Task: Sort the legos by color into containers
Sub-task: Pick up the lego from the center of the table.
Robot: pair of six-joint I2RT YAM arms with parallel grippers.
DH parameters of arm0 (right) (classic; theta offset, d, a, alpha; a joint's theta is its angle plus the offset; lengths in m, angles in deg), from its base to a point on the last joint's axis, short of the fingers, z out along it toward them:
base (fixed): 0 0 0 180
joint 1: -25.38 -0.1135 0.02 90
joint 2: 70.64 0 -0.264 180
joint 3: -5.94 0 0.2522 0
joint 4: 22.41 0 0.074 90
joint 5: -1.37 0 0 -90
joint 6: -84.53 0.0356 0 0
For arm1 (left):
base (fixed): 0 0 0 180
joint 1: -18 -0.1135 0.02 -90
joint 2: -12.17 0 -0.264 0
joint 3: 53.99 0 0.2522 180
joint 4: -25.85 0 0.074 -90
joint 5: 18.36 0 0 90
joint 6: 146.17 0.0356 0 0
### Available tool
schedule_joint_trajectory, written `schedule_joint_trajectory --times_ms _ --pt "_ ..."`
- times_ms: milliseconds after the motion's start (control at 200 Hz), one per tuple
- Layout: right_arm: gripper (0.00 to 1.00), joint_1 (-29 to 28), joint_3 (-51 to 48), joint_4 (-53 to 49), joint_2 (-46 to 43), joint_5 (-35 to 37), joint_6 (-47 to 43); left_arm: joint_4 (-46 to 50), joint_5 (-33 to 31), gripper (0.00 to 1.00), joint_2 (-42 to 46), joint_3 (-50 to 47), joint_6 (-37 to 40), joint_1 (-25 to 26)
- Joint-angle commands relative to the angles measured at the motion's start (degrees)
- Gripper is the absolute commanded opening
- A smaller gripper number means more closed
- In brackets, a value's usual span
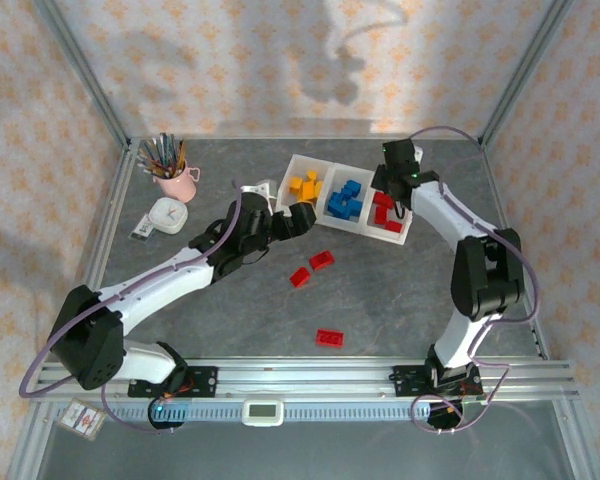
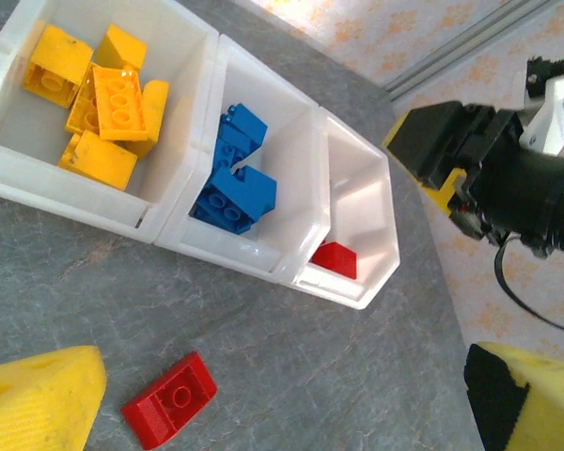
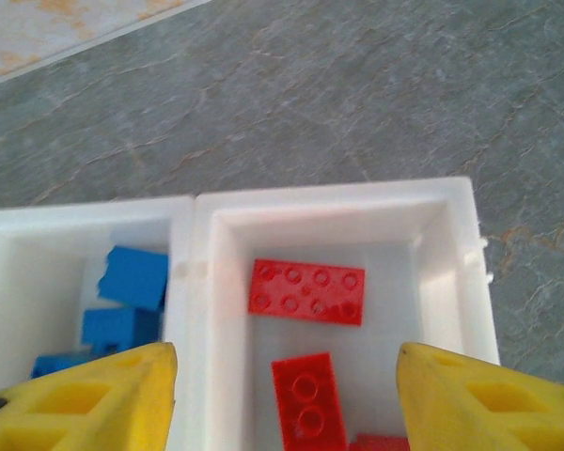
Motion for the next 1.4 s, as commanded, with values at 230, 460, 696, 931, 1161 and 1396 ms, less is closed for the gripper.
schedule_joint_trajectory --times_ms 230,460,696,931,1161,1396 --pt "0.68 -11.2 -8.8 -3.7 -8.9 -1.4 0.0 3.4 -3.5 0.99 8.6 -5.5 0.1 -1.0" --pt "0.71 -22.2 -12.2 -4.0 -7.9 -0.8 3.5 4.9 -6.4 0.99 13.8 -9.9 -1.5 -1.1" --pt "0.75 -31.6 -15.9 -3.0 -6.7 -1.4 8.8 7.8 -9.2 0.99 19.9 -14.3 -3.4 -1.1" --pt "0.85 -33.5 -16.5 -3.5 -2.5 3.3 12.2 9.6 -11.7 0.99 25.0 -16.9 -4.3 -1.3" --pt "0.87 -32.2 -14.4 -3.5 0.6 5.2 12.4 9.9 -11.5 0.99 25.2 -16.7 -4.6 -1.4" --pt "0.86 -29.8 -12.7 -3.3 3.1 3.9 16.6 9.4 -11.4 0.99 25.0 -16.8 -4.7 -1.5"
